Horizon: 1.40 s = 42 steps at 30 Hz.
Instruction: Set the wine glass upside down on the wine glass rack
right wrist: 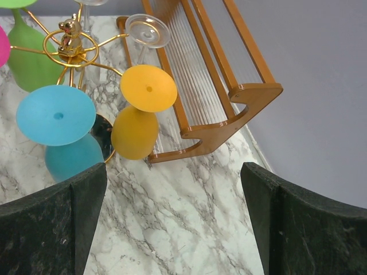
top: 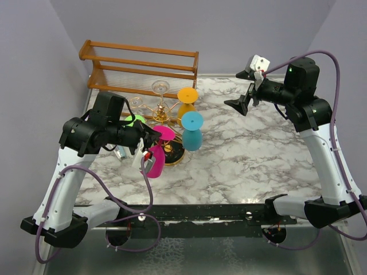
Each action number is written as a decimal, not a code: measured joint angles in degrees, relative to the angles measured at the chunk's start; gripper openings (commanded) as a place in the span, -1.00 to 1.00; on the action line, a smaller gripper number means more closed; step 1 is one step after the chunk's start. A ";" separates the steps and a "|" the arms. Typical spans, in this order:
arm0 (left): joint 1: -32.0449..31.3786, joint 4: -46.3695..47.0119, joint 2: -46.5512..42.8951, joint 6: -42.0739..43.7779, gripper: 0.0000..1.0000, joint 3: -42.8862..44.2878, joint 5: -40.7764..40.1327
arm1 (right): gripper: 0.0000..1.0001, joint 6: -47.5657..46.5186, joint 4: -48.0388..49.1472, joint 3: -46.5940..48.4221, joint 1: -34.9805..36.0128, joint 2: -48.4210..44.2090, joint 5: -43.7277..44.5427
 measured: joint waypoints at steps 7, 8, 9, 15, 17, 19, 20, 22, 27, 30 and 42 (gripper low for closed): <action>0.00 -0.52 -0.24 0.31 -0.96 -0.61 0.11 | 0.99 -0.24 0.00 -0.42 0.00 0.00 0.02; 0.00 -0.68 -0.33 0.37 -0.96 -0.92 0.11 | 0.99 -0.26 0.00 -0.55 0.00 0.00 0.04; 0.00 -0.76 -0.35 0.48 -0.96 -1.09 0.11 | 0.99 -0.33 0.00 -0.70 0.00 0.00 0.04; 0.00 -0.68 -0.57 0.52 -0.85 -1.53 0.13 | 0.99 -0.39 -0.07 -0.85 0.00 0.00 0.20; 0.00 -0.57 -0.81 0.46 -0.82 -1.88 0.11 | 0.99 -0.42 -0.07 -0.90 0.00 0.00 0.20; 0.00 -0.46 -1.03 0.44 -0.79 -2.34 0.11 | 0.99 -0.42 -0.09 -0.92 0.00 0.00 0.20; 0.00 -0.44 -1.11 0.37 -0.77 -2.51 0.11 | 0.99 -0.42 -0.09 -0.92 0.00 0.00 0.20; 0.00 -0.42 -1.14 0.24 -0.74 -2.56 0.09 | 0.99 -0.42 -0.09 -0.92 0.00 0.00 0.20; 0.00 -0.59 -1.14 -0.31 -0.67 -2.56 0.07 | 0.99 -0.42 -0.09 -0.92 0.00 0.00 0.20; -0.07 -0.87 -1.14 -0.66 -0.62 -2.58 0.04 | 0.99 -0.42 -0.09 -0.92 0.00 0.00 0.20; -0.26 -1.51 -1.22 -3.67 -0.45 -2.58 0.07 | 0.99 -0.42 -0.22 -1.03 0.00 0.00 0.22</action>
